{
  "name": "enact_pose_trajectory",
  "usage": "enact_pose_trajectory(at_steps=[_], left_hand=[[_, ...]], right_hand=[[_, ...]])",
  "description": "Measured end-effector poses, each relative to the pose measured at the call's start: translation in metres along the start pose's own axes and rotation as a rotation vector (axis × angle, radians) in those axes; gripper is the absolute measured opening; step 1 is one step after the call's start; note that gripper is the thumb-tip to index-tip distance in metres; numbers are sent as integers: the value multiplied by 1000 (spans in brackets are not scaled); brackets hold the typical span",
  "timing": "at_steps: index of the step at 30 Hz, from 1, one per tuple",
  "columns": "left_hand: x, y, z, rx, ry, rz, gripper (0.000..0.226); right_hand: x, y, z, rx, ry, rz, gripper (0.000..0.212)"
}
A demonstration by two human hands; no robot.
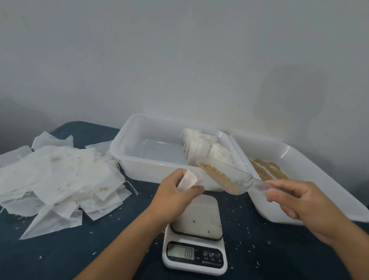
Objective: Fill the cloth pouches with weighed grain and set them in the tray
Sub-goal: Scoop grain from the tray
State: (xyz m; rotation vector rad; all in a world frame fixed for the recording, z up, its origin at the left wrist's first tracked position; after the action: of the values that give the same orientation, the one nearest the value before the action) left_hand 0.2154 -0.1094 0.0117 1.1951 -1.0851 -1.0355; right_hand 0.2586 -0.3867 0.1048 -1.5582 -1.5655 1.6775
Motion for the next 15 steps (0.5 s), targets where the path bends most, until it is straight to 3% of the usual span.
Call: enact_pose_trajectory(at_steps=[5, 9, 12, 15], left_hand=[[0, 7, 5, -68, -106, 212, 14], [-1, 7, 4, -161, -164, 368, 10], [-3, 6, 1, -198, -123, 474, 8], [-8, 5, -3, -173, 24, 567, 9]], right_hand=[[30, 13, -4, -45, 133, -189, 36], [58, 17, -15, -58, 120, -285, 62], [82, 15, -24, -28, 22, -289, 42], [103, 19, -27, 37, 8, -316, 28]])
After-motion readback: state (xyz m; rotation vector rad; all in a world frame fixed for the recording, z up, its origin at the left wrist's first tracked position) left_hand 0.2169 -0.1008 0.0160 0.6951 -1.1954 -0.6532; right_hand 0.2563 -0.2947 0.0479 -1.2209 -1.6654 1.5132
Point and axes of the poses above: each hand's wrist, its own z-axis away from the middle knuckle, its own x-axis out of the palm, y = z × x, the point moved 2 cm from there along -z, towards the middle knuckle, and after that the axes turned 9 degrees about -x, right-handed, at the moved point
